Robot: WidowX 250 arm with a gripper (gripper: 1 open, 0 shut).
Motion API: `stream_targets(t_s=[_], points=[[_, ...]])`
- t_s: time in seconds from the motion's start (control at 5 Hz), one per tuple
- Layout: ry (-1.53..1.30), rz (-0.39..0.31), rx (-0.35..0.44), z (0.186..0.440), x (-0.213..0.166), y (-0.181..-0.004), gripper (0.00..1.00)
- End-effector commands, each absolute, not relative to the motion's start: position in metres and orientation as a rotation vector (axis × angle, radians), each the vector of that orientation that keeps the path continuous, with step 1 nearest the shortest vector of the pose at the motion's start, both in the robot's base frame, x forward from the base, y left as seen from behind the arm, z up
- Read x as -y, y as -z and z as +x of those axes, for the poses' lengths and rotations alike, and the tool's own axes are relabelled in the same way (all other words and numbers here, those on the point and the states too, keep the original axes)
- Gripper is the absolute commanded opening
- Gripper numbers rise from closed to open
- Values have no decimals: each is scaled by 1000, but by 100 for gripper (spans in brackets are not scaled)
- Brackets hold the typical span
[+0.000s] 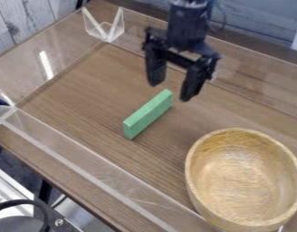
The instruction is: Put the green block in the brown bowl
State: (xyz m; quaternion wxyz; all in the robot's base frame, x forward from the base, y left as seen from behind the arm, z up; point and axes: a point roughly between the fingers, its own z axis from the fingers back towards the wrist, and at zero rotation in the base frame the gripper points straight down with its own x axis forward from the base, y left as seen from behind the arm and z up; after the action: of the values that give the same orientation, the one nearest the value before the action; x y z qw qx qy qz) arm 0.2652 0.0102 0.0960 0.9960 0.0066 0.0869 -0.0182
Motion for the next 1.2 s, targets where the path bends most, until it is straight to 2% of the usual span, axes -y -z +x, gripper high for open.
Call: stream_targets(t_s=[0.0,0.4,1.0], points=[[65,16,-105,261,-25,-97,100],[111,-8,-57,263,-47,-72,100],[138,-33,-27,275,-35,-61,100]])
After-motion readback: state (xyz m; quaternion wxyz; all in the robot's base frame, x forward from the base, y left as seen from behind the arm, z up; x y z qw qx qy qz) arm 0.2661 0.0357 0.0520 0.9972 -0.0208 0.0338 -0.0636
